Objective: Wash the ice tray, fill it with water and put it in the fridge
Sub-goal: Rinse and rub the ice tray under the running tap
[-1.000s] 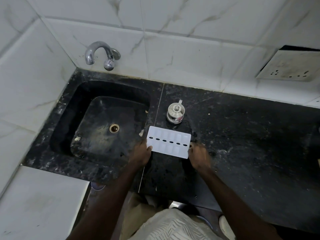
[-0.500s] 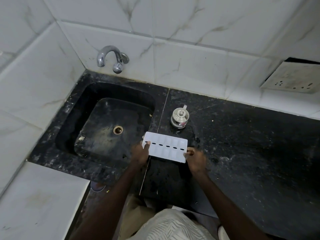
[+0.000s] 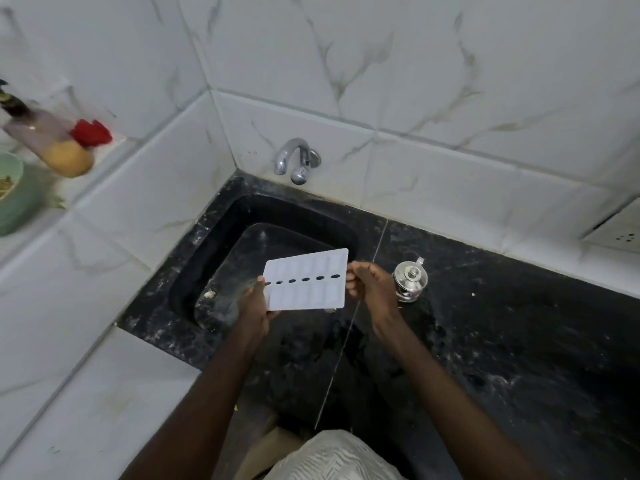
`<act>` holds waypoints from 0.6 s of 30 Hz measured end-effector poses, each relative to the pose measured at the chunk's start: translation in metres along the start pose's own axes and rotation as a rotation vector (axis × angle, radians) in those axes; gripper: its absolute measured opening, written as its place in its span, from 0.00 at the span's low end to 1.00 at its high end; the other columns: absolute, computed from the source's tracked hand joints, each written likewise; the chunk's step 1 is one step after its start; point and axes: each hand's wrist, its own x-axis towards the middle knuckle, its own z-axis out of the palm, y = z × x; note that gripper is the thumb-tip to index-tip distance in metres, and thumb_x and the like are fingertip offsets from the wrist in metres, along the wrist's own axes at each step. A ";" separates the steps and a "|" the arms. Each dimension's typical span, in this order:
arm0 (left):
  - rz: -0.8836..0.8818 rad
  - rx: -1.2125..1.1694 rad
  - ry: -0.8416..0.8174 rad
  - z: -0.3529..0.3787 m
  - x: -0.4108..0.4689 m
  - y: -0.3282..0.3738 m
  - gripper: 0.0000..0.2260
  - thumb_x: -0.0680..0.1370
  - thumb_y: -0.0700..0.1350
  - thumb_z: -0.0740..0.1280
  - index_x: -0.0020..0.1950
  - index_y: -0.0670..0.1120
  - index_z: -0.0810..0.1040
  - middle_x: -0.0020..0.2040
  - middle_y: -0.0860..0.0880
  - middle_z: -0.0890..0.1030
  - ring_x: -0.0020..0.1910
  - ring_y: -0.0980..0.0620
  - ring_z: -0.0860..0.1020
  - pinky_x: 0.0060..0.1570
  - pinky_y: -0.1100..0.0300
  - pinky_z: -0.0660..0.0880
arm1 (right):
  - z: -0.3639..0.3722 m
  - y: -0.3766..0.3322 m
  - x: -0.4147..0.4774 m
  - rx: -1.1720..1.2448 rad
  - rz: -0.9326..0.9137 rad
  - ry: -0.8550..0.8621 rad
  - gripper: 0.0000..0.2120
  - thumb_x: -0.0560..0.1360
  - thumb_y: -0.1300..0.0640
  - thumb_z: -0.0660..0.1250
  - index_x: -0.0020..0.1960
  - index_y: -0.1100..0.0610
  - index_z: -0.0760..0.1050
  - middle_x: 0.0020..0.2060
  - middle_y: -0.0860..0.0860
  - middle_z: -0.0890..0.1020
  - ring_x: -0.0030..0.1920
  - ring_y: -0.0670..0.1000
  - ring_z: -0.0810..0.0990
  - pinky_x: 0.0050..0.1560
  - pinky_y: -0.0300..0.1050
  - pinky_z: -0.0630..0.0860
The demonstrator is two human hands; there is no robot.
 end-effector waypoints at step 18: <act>-0.143 0.080 -0.217 -0.035 0.107 0.091 0.19 0.87 0.47 0.62 0.70 0.34 0.74 0.64 0.34 0.81 0.58 0.35 0.82 0.55 0.43 0.81 | 0.188 -0.109 0.218 0.163 0.266 -0.075 0.11 0.85 0.58 0.64 0.64 0.62 0.75 0.53 0.56 0.79 0.59 0.56 0.78 0.73 0.53 0.74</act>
